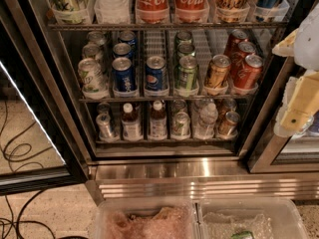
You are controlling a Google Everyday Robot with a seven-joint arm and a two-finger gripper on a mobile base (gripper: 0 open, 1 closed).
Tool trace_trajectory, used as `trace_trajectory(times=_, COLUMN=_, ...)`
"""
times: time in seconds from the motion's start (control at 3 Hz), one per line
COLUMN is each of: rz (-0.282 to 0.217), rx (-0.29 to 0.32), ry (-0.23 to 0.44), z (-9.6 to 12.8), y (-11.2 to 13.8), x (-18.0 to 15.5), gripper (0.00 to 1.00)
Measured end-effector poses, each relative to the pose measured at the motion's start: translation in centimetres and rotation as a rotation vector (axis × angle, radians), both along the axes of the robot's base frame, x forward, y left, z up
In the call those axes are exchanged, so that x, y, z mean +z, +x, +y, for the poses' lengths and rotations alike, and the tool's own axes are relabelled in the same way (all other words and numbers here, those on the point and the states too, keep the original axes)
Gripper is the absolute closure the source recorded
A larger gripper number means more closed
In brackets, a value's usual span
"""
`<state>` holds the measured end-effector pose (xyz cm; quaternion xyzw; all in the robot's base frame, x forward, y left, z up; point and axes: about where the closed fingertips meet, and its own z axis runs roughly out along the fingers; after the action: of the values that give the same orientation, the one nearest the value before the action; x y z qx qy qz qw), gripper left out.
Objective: Pick pepsi can from middle shelf of fridge
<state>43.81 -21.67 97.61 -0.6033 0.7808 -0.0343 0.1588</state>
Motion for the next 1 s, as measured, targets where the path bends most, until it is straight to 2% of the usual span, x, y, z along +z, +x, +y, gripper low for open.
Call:
trace_trajectory(times=0.33, rz=0.000, rx=0.000, ry=0.000, z=0.0, y=0.0, x=0.0, gripper=0.00)
trace_trajectory(times=0.67, rz=-0.030, rx=0.042, ry=0.003, z=0.0, y=-0.3, x=-0.1, gripper=0.00)
trace_trajectory(times=1.0, rz=-0.094, rx=0.101, ry=0.088, z=-0.7, y=-0.6, x=-2.0, gripper=0.00)
